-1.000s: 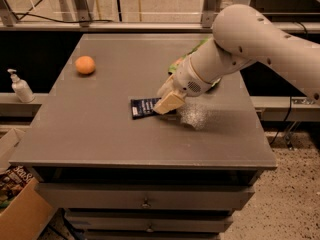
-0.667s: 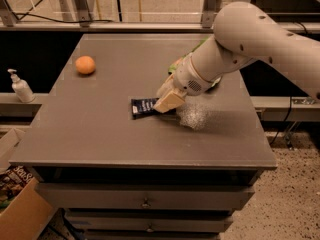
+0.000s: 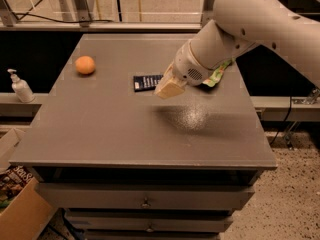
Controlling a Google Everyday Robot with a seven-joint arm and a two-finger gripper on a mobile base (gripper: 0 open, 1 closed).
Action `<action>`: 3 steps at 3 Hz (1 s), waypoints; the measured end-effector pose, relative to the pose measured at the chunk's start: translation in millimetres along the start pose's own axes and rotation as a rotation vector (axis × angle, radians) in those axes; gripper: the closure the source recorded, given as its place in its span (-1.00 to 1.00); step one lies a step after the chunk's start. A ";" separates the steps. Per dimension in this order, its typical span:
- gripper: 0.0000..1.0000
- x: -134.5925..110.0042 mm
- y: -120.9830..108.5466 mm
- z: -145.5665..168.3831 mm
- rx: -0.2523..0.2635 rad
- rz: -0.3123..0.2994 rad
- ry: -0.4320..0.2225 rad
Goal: Pick rxbar blueberry
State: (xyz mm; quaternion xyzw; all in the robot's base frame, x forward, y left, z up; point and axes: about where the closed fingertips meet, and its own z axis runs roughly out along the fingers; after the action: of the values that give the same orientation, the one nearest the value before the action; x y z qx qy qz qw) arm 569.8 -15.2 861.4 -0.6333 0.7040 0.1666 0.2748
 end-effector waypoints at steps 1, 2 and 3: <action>1.00 -5.8 -0.4 -5.4 0.005 -0.013 0.012; 0.67 -6.1 -7.5 -2.3 0.018 -0.013 0.059; 0.19 -3.6 -27.2 2.3 0.041 0.002 0.093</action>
Offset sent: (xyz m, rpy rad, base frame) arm 0.0208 -0.0004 0.0032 -0.1354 -0.0211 -0.0348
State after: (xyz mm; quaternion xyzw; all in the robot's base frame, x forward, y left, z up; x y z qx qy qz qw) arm 597.1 -14.8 864.8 -0.6339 0.7199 0.1228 0.2546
